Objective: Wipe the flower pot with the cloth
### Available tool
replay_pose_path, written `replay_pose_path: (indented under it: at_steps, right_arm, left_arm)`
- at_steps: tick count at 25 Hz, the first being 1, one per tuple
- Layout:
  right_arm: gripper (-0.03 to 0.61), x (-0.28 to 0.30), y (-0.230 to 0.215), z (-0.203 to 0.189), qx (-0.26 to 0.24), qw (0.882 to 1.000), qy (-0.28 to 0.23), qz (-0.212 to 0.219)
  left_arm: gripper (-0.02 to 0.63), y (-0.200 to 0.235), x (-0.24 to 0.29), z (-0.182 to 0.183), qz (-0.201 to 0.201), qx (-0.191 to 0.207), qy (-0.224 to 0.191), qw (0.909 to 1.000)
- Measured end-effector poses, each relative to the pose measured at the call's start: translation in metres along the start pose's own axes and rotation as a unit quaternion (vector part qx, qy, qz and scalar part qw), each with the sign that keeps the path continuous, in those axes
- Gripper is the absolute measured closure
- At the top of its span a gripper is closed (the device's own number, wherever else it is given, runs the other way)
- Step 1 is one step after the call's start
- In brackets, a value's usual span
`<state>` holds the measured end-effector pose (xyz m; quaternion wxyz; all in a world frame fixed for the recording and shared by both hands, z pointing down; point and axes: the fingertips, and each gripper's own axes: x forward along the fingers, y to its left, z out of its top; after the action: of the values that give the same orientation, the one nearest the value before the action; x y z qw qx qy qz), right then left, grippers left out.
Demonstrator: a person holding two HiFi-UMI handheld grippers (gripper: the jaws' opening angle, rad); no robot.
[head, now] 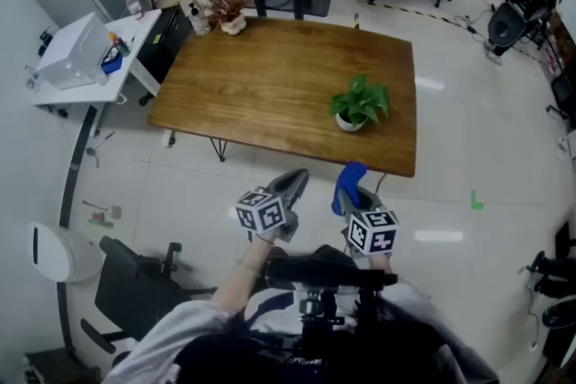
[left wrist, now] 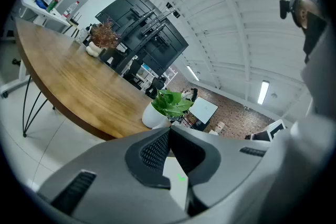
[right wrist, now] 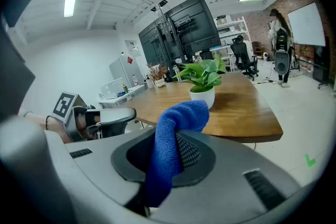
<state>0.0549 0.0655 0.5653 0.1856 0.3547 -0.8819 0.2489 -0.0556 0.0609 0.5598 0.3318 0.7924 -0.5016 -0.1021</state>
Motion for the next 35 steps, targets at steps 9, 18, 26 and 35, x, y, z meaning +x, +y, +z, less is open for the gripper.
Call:
replay_pose_path:
  at_steps: [9,18,26,35]
  right_arm:
    - [0.517,0.007,-0.044,0.012,0.037,0.999,-0.006,-0.005]
    - [0.517,0.019,-0.084,0.018,0.025,0.998,0.011,-0.048]
    - [0.517,0.050,-0.127,0.051,0.014,0.993,0.027,-0.112]
    - [0.517,0.094,-0.152,0.081,-0.017,0.990,0.040,-0.134]
  left_arm:
    - [0.609,-0.009,0.037,-0.003,-0.008,0.007,0.020,0.9997]
    - [0.609,0.024,0.106,0.017,-0.019,-0.001,0.056,0.9982]
    - [0.609,0.023,0.177,0.029,-0.074,0.007,0.120,0.9900]
    - [0.609,0.063,0.197,0.046,-0.073,-0.013,0.150,0.9860]
